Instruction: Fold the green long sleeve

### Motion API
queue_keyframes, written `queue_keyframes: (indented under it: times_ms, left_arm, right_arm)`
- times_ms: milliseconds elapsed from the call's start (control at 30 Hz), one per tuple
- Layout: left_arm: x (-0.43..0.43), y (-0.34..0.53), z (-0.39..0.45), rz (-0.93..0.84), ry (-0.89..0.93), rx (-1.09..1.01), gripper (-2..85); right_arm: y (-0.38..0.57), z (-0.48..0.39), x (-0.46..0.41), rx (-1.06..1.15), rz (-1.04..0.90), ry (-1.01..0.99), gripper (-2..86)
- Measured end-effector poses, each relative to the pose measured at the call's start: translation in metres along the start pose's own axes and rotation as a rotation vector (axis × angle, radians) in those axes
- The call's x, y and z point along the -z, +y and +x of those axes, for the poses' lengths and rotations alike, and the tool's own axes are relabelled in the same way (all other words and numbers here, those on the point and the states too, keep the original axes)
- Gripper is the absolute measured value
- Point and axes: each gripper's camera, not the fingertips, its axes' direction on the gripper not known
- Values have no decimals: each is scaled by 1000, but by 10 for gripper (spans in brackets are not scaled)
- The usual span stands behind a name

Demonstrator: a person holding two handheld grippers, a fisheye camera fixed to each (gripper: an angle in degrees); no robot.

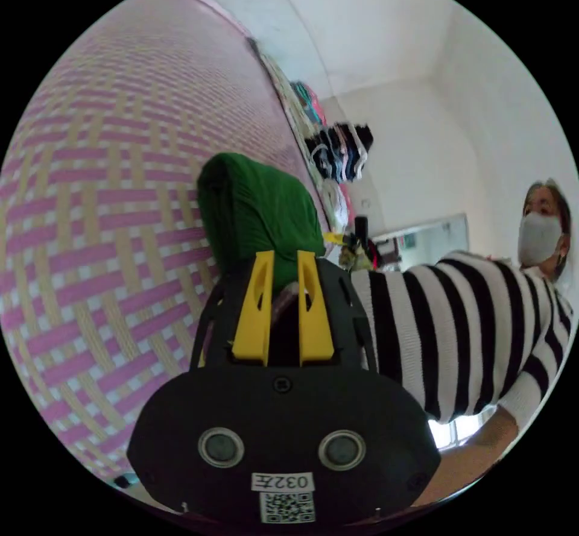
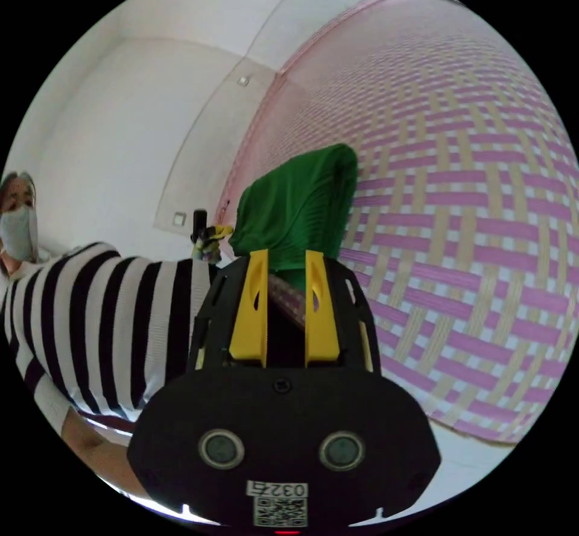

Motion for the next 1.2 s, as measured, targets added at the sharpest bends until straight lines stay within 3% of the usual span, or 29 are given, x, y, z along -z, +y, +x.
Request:
queue_keyframes:
  times_ms: [133, 267, 700, 867, 1000, 1133, 1200]
  left_arm:
    - [23, 12, -14, 119, 20, 222, 136]
    - [-11, -9, -9, -90, -11, 275, 160]
    - [-11, -51, 29, -283, -59, 265, 33]
    - [37, -65, 59, -231, 316, 300, 15]
    - [50, -86, 63, -239, 425, 401, 9]
    - [44, -131, 20, -82, 702, 577, 6]
    - [43, -156, 3, 34, 742, 631, 12]
  right_arm:
    - [-8, 36, 23, -199, 37, -76, 130]
    - [-34, 41, 0, -238, -133, -68, 157]
    - [-82, 4, 4, -183, -313, 6, 63]
    - [-99, -30, 77, -198, -232, -267, 56]
    - [-121, -25, 105, -295, -236, -399, 55]
    - [-166, 36, 113, -493, -104, -639, 58]
    - [-191, 63, 112, -563, -21, -707, 65]
